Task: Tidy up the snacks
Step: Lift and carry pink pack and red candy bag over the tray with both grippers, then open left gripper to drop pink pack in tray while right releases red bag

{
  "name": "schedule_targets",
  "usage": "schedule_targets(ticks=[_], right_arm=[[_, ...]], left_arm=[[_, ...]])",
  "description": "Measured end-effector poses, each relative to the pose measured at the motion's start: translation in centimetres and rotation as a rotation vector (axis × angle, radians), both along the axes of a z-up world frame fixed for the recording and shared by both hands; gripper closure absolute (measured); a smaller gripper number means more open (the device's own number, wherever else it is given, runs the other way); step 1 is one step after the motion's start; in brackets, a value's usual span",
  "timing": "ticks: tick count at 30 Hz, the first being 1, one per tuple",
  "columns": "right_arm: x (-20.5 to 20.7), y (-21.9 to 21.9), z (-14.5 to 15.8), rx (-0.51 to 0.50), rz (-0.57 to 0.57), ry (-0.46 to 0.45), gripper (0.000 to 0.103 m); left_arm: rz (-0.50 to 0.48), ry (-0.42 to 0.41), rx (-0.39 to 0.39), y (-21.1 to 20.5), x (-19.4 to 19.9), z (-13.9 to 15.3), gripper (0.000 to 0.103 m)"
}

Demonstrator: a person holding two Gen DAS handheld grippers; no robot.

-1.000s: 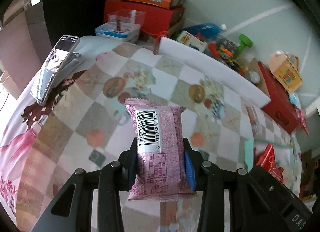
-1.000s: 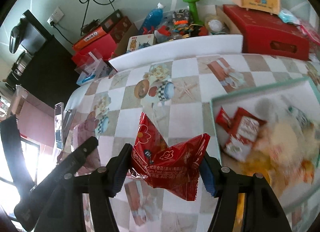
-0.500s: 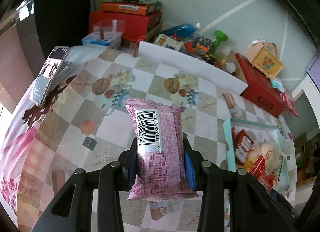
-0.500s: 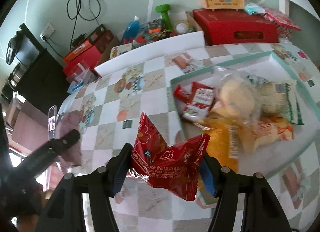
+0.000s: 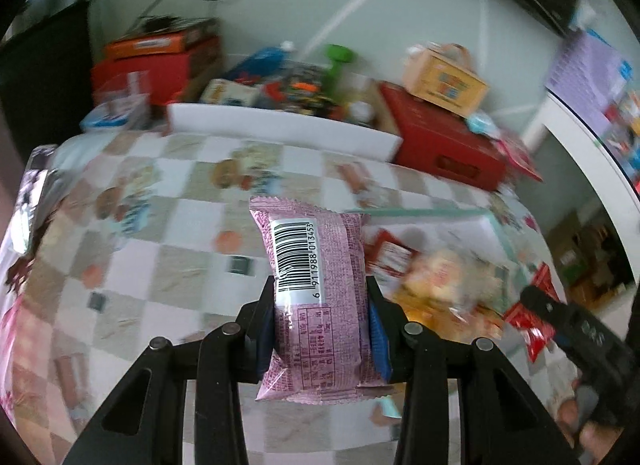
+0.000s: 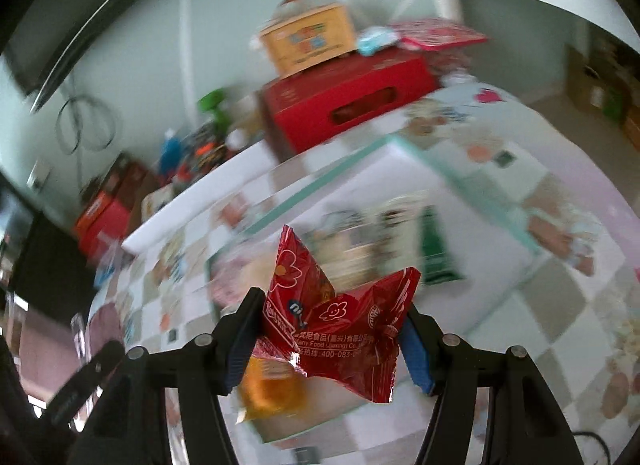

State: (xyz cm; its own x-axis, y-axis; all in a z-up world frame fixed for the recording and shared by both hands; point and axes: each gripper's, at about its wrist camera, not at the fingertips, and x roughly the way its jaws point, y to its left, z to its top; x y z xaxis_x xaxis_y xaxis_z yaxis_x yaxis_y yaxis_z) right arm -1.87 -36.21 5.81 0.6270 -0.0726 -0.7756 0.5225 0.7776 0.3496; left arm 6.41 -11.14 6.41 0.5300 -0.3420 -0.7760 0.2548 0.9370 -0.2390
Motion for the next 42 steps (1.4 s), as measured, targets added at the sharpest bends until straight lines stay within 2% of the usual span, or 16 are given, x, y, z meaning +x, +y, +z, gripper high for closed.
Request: schedule_targets(ticks=[5,13,18,24,32,34,37,42], right_arm=[[-0.5,-2.4,-0.6,0.0,-0.034,0.012,0.036],[1.9,-2.1,-2.6,0.011,0.06,0.011,0.036],[2.9,-2.1,-4.1,0.012,0.076,0.035,0.036],[3.8,-2.7,-5.0,0.024,0.073,0.018,0.036],[4.5,-2.4,-5.2,-0.025,0.079,0.03,0.035],[4.6,-2.4,-5.2,-0.021,0.077,0.032,0.034],[4.5,-2.6,-5.4,-0.013,0.072,0.044,0.03],[4.3,-2.6,-5.3,-0.016,0.069,0.059,0.028]], left_arm=[[-0.087,-0.009,0.02,-3.8,-1.0,-0.5,0.062],[-0.17,-0.025,0.087,-8.3,-1.5,-2.6,0.062],[-0.183,-0.033,0.113,-9.6,-0.7,-3.7,0.062],[-0.187,-0.06,0.12,-10.5,0.4,-4.1,0.062],[-0.195,-0.082,0.14,-11.3,1.0,-4.6,0.061],[-0.196,-0.08,0.132,-11.3,1.1,-4.5,0.055],[-0.208,-0.073,0.118,-11.3,0.9,-4.3,0.036],[-0.219,-0.091,0.122,-11.3,0.3,-3.7,0.033]])
